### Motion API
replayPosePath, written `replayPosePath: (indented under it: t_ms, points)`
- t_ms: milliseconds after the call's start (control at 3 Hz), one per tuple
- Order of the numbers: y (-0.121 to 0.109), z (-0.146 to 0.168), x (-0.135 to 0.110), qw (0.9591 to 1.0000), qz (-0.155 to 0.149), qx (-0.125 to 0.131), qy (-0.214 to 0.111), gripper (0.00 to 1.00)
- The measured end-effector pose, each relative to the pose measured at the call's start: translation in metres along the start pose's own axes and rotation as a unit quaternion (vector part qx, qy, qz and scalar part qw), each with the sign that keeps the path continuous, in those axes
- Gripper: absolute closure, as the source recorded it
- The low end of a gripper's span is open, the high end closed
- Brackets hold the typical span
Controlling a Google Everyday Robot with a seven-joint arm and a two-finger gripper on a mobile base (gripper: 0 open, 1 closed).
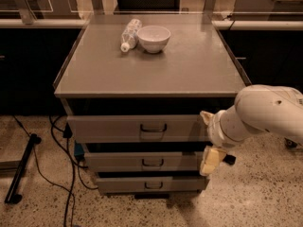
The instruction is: Open top drawer
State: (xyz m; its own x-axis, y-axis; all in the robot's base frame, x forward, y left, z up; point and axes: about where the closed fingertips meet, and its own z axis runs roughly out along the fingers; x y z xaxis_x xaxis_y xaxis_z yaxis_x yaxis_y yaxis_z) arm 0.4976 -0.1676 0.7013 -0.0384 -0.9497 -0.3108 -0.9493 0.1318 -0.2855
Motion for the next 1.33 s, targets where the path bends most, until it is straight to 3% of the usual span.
replayPosePath:
  t_ms: [1333]
  points:
    - [-0.049,0.047,0.016,0.9996,0.021,-0.008,0.017,0.00]
